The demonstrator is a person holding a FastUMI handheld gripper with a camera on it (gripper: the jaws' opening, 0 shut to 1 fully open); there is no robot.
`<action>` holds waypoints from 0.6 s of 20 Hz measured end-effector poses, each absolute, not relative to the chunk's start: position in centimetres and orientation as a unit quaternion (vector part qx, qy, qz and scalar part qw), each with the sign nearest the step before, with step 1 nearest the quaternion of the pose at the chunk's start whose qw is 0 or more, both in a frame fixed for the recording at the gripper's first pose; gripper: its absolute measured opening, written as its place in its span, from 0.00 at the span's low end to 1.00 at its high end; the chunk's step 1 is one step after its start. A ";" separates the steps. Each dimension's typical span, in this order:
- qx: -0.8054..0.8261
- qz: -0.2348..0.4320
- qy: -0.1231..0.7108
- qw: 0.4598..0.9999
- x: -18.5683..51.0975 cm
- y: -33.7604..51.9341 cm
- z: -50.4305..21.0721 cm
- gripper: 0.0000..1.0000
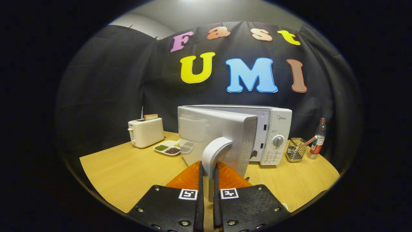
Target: Open the microwave, put the food inside, and close the microwave door.
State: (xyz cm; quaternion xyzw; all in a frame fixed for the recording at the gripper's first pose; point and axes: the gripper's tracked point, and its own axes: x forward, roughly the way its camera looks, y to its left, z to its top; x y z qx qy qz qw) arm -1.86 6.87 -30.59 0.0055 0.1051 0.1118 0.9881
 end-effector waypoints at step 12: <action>-0.015 0.070 0.064 0.995 -6.5 21.1 -29.8 0.11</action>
